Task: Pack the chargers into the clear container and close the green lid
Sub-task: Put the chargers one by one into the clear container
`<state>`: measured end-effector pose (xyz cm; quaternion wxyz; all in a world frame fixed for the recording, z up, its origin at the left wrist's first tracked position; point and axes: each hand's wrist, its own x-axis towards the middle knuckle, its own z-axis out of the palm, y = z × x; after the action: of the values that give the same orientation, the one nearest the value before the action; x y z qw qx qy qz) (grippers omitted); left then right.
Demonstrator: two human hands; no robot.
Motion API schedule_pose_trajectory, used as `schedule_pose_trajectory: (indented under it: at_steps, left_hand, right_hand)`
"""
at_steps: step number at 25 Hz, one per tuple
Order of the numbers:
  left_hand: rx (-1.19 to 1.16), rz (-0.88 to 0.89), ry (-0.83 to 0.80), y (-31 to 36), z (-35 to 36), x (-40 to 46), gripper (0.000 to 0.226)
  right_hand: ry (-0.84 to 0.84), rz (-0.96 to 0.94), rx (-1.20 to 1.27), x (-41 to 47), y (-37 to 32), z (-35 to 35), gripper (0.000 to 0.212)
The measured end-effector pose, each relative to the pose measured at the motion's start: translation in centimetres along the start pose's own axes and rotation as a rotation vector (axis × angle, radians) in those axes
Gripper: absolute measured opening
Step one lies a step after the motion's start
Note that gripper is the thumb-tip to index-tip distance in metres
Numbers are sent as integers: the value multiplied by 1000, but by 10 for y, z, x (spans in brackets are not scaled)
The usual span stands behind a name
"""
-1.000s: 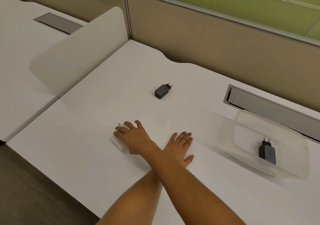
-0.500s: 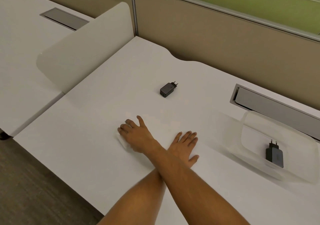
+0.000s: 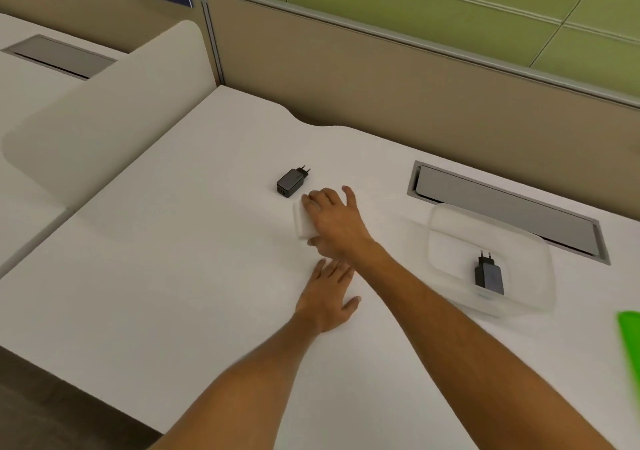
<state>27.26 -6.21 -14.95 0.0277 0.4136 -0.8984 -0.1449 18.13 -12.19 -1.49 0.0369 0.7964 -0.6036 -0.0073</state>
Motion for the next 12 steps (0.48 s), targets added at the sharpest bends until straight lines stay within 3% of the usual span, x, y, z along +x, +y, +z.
schedule_pose_trajectory:
  at_steps: [7, 12]
  left_hand:
    - [43, 68, -2, 3, -1, 4, 70]
    - [41, 71, -4, 4, -2, 3, 70]
  right_hand:
    - [78, 489, -43, -71, 112, -32, 82]
    - [93, 846, -32, -121, 150, -27, 78]
